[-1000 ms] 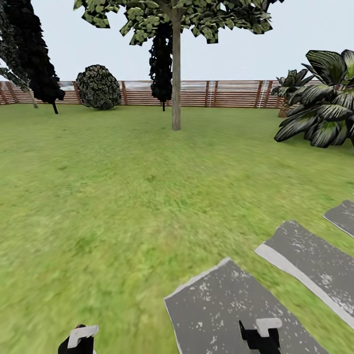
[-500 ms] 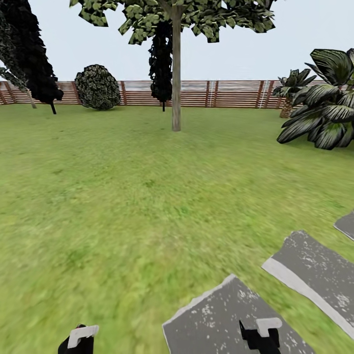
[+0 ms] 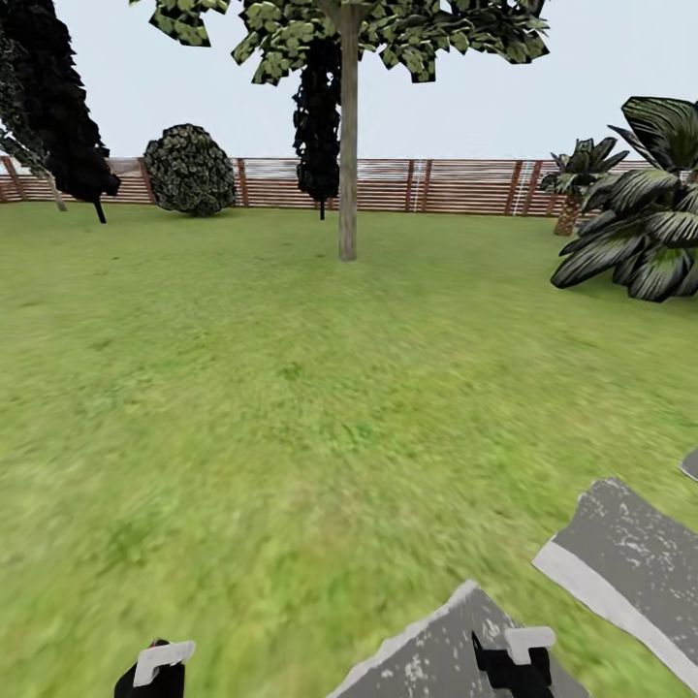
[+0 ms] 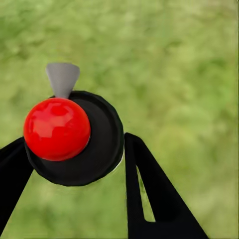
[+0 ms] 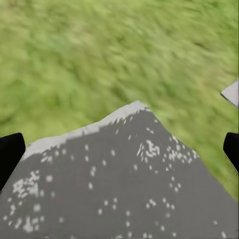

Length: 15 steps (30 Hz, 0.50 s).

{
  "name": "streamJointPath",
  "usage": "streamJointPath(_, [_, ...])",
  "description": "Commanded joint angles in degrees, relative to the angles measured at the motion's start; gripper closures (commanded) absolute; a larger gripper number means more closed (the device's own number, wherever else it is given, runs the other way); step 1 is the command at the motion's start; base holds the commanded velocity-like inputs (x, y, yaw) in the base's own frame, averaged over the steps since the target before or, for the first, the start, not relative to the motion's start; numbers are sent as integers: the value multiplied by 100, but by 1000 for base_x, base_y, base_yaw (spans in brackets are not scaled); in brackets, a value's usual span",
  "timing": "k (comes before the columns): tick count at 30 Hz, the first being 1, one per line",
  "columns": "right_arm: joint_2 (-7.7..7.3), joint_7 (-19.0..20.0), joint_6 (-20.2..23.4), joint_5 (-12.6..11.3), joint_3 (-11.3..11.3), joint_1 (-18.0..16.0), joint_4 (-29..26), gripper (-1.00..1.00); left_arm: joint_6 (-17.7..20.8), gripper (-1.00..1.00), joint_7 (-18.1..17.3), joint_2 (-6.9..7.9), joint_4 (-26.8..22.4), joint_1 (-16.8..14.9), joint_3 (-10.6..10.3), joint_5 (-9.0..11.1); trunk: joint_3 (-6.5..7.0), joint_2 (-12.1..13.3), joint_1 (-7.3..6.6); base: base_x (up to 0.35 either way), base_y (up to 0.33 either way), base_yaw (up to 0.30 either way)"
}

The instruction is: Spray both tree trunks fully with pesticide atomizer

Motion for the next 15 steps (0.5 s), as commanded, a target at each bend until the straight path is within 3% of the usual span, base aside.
streamJointPath(1, [-1,-14,-14,35,-1,-3,5,-100,-17,100,-1,0,3,-3,-7,36,-5,-2,2,339,0,0])
streamJointPath(15, [-1,-14,-12,35,0,-3,5,-100,-17,100,-1,0,-5,-3,-7,36,-5,-2,2,339,0,0])
